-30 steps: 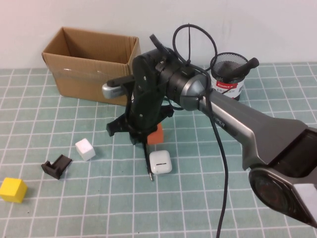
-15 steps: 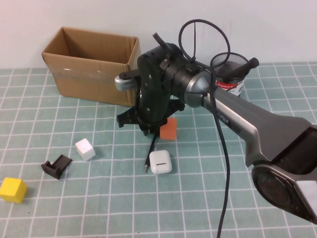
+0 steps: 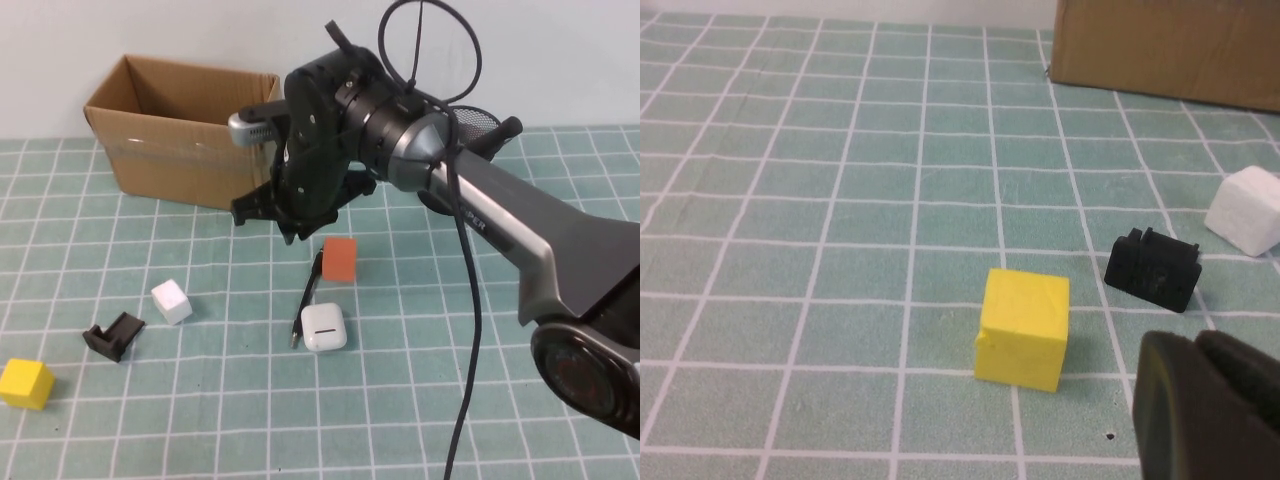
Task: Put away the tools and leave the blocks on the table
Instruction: Pick up the long Screwdriver from the table
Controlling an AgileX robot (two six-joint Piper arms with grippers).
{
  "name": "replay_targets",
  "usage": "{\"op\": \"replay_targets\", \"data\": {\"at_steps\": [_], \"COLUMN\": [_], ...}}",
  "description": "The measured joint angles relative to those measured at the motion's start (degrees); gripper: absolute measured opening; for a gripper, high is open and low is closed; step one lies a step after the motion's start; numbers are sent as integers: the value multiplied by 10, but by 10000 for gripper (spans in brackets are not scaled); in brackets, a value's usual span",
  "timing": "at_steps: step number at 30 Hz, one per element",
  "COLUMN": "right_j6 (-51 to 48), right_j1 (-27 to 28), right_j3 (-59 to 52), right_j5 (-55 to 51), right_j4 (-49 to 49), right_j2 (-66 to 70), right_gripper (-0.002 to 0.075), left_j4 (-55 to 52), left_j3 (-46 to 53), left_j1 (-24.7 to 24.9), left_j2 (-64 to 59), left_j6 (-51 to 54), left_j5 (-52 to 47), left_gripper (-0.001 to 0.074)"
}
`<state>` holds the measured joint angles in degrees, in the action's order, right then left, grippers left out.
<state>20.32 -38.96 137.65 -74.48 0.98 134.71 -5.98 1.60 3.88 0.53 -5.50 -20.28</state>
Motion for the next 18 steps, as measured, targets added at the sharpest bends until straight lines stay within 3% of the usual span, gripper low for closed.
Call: {"op": "replay_targets", "data": {"at_steps": [18], "right_j6": [45], "right_j1": [19], "right_j3": [-74], "right_j5": [0], "right_j4": [11], "right_j2": [-21], "right_gripper": [71], "left_j4": [0], "left_j3": [0], "left_j1": [0], "left_j2": [0], "left_j6": [0], "left_j5": [0], "left_gripper": [-4]}}
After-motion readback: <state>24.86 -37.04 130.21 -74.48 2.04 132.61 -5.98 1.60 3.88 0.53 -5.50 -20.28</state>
